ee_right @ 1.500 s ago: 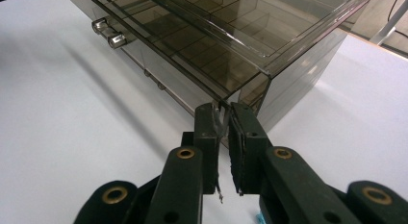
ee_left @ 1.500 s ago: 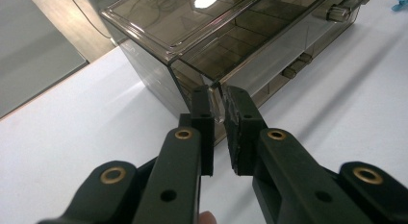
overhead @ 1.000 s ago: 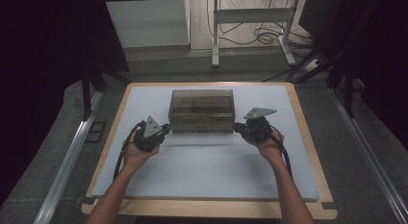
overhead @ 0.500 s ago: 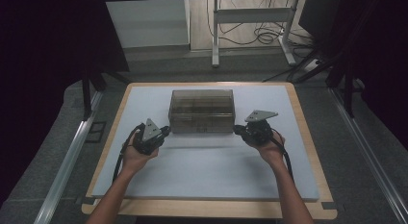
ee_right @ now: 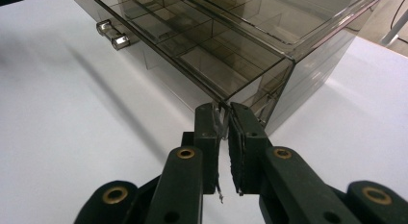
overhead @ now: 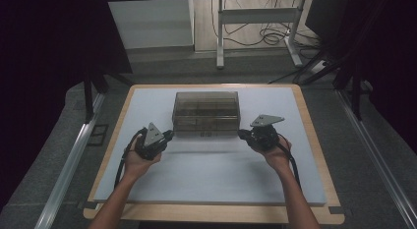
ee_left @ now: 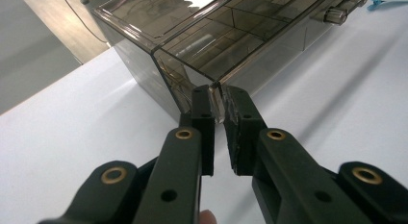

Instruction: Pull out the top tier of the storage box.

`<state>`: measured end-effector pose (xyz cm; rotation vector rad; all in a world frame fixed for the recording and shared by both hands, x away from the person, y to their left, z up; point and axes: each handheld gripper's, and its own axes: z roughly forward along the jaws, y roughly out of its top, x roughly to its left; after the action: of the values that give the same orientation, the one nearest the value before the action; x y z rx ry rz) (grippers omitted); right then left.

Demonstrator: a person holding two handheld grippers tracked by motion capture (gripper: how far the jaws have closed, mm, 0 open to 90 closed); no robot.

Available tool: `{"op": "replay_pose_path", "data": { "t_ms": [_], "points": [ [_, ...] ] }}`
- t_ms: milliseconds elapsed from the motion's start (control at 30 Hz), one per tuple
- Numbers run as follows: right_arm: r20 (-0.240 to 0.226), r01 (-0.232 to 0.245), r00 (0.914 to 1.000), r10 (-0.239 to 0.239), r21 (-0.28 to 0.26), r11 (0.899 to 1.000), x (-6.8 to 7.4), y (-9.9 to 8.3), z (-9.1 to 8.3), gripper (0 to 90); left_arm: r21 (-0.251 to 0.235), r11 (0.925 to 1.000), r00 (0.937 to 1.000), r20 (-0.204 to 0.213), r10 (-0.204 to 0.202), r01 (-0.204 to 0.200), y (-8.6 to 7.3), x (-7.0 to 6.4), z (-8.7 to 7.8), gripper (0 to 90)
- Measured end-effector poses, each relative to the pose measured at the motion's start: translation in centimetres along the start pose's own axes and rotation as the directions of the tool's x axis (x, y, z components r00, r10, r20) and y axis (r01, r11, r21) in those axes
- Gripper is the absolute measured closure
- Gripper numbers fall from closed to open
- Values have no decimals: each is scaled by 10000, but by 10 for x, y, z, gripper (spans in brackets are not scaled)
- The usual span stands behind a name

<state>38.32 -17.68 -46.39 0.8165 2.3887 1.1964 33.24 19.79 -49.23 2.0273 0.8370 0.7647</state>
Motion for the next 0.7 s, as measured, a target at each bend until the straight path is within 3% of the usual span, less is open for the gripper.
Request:
{"op": "replay_pose_path", "data": {
  "t_ms": [700],
  "points": [
    [-109, -45, 9999, 44, -54, 10000, 3, -4, -4, 810, -4, 10000, 10000, 70, 45, -45, -1, -4, -4, 834]
  ]
}}
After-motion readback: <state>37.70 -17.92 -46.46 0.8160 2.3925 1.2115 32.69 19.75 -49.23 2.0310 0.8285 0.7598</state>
